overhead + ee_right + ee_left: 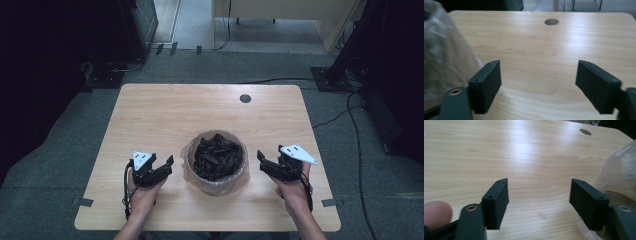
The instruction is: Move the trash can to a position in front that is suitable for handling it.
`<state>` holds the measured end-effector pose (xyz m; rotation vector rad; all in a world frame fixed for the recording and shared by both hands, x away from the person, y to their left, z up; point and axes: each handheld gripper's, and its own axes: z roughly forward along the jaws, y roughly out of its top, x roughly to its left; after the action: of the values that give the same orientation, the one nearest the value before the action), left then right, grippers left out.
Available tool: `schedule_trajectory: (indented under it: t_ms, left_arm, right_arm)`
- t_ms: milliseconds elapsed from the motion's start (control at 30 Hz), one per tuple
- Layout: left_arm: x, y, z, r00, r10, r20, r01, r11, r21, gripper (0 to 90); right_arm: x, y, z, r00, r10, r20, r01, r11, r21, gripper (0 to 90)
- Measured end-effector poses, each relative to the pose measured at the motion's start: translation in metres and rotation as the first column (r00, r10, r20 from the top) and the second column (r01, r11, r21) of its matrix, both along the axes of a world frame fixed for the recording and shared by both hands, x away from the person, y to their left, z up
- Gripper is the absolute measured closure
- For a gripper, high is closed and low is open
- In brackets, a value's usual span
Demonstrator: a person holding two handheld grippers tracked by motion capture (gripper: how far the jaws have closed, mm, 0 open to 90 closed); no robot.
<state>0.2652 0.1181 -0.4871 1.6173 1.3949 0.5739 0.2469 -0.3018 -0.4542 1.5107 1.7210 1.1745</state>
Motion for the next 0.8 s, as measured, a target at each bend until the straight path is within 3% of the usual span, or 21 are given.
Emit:
schedule_trajectory:
  t_ms: [33, 233, 333, 600, 733, 800]
  left_arm:
    - [-0.002, 0.007, -0.003, 1.0, -0.001, 0.002, 0.001, 0.9998, 0.021, 25.5]
    - [-0.004, 0.027, -0.011, 0.9998, -0.005, -0.021, 0.006, 0.9993, 0.036, 19.5]
    - [-0.006, 0.039, -0.015, 0.9994, 0.011, -0.034, -0.009, 0.9986, 0.052, 19.0]
    - [-0.012, 0.066, -0.033, 0.9931, 0.048, -0.107, -0.029, 0.985, 0.17, 16.8]
    - [-0.012, 0.074, -0.034, 0.9871, 0.063, -0.147, -0.034, 0.9817, 0.187, 11.8]
    - [-0.012, 0.075, -0.034, 0.987, 0.065, -0.147, -0.035, 0.9795, 0.199, 11.9]
  right_arm:
    - [-0.004, -0.011, -0.007, 0.9996, -0.02, -0.022, 0.02, 1.0, -0.01, 15.2]
    - [-0.011, -0.035, -0.023, 0.9946, -0.054, -0.088, 0.053, 0.998, -0.014, 11.1]
    - [-0.016, -0.052, -0.035, 0.9882, -0.092, -0.123, 0.086, 0.995, -0.049, 10.1]
    - [-0.03, -0.084, -0.058, 0.9694, -0.123, -0.213, 0.108, 0.991, -0.079, 5.3]
    - [-0.035, -0.092, -0.067, 0.9614, -0.126, -0.245, 0.109, 0.991, -0.082, 3.6]
    - [-0.035, -0.091, -0.069, 0.9591, -0.134, -0.249, 0.113, 0.989, -0.095, 3.4]
